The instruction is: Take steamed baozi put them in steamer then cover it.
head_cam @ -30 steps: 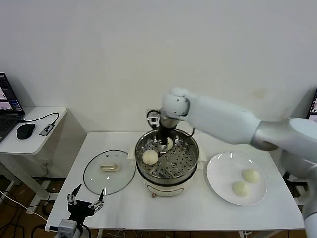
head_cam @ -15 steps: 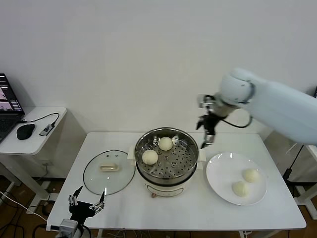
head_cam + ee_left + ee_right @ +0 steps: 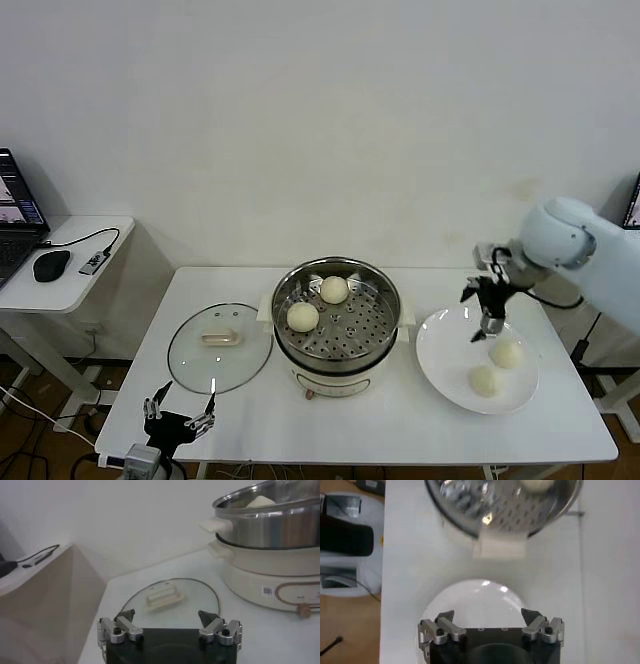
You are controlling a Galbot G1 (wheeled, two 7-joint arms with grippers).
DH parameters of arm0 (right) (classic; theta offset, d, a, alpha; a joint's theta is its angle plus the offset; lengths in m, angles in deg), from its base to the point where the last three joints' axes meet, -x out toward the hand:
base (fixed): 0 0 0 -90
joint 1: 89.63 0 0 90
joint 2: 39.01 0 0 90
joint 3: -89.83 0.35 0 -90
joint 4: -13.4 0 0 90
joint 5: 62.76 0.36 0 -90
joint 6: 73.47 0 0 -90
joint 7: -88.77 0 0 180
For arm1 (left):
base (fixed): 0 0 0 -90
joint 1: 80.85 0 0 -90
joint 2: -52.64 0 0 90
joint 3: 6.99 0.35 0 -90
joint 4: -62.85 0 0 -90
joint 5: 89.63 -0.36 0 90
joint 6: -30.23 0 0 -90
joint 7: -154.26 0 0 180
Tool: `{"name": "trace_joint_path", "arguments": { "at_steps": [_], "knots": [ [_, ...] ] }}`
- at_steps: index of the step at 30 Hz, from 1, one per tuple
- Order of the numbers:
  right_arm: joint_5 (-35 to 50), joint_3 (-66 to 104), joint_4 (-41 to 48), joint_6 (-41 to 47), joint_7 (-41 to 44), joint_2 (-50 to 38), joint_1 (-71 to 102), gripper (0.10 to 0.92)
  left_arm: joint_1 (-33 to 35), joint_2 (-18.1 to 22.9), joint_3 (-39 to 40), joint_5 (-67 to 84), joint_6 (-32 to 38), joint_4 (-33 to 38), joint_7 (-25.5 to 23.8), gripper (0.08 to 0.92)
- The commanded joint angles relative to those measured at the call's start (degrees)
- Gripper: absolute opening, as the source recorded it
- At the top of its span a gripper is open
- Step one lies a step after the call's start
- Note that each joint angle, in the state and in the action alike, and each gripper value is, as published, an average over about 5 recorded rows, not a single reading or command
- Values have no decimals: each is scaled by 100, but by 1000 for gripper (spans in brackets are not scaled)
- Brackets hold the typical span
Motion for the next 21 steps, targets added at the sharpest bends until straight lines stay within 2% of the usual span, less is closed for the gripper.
{"name": "trace_joint_path", "arguments": {
  "at_steps": [1, 21],
  "knots": [
    [-873, 1044, 255, -362, 19, -137, 1559, 823, 5, 6, -2, -6, -11, -36, -11, 823],
    [-1338, 1307, 878, -833, -133, 277, 2109, 823, -11, 13, -1, -21, -28, -150, -26, 823]
  ]
}}
